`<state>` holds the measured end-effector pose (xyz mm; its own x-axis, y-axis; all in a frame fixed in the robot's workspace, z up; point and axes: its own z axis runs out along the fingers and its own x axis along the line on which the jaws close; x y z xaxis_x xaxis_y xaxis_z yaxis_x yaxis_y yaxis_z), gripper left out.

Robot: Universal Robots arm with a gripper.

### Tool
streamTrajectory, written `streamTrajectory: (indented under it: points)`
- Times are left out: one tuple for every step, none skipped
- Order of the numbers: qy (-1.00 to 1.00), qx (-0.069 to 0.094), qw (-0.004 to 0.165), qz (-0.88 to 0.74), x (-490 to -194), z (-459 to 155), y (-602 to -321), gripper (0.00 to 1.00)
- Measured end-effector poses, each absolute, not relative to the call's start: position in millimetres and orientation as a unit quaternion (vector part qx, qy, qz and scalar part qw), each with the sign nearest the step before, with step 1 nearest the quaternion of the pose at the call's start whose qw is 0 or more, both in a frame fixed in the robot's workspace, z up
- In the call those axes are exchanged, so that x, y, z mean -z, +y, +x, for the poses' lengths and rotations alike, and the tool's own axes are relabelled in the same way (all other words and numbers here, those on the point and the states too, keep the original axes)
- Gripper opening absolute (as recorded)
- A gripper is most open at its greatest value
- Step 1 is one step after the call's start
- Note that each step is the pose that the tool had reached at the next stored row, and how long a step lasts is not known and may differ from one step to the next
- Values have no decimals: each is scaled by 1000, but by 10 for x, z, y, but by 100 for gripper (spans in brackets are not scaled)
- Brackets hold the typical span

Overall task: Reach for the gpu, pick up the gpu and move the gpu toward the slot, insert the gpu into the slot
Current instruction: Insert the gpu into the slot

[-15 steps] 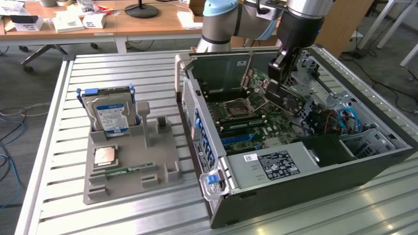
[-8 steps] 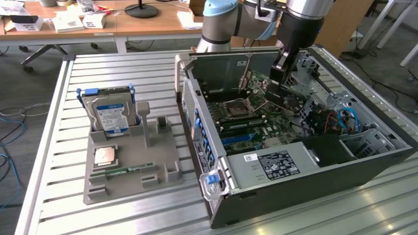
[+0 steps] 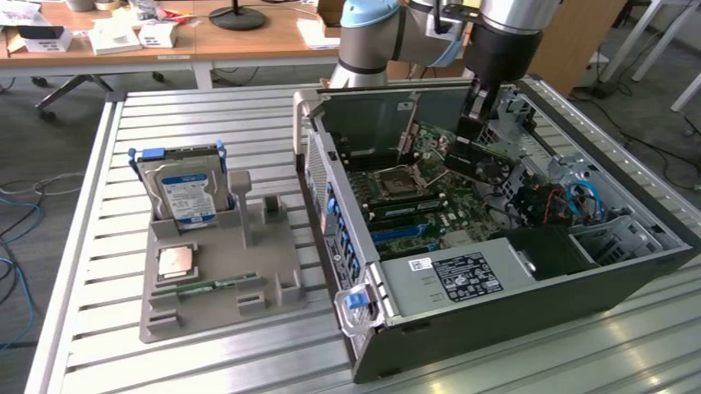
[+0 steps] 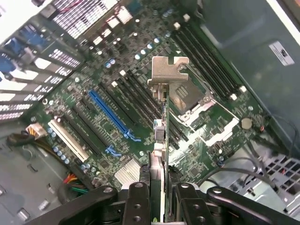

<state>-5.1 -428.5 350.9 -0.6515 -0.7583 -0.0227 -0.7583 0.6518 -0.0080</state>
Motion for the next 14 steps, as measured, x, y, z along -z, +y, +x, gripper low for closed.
streamTrajectory:
  points:
    - [905,-1,12,-425,-3507,-51,-4285,26]
    - [902,-1,12,-432,-3504,-51,-4285,26]
    - [898,-1,12,-439,-3502,-51,-4285,26]
    - [895,-1,12,-446,-3500,-51,-4285,26]
    - [891,-1,11,-454,-3498,-51,-4285,26]
    - [887,-1,11,-461,-3496,-51,-4285,26]
    - [884,0,11,-468,-3493,-51,-4285,26]
    - [880,0,11,-475,-3491,-51,-4285,26]
    - [876,0,11,-482,-3489,-51,-4285,26]
    - [872,0,11,-490,-3487,-51,-4285,26]
    - [868,0,11,-497,-3485,-51,-4285,26]
    - [864,0,11,-504,-3482,-51,-4285,26]
    - [859,0,11,-511,-3480,-51,-4285,26]
    - [855,0,10,-518,-3478,-51,-4285,26]
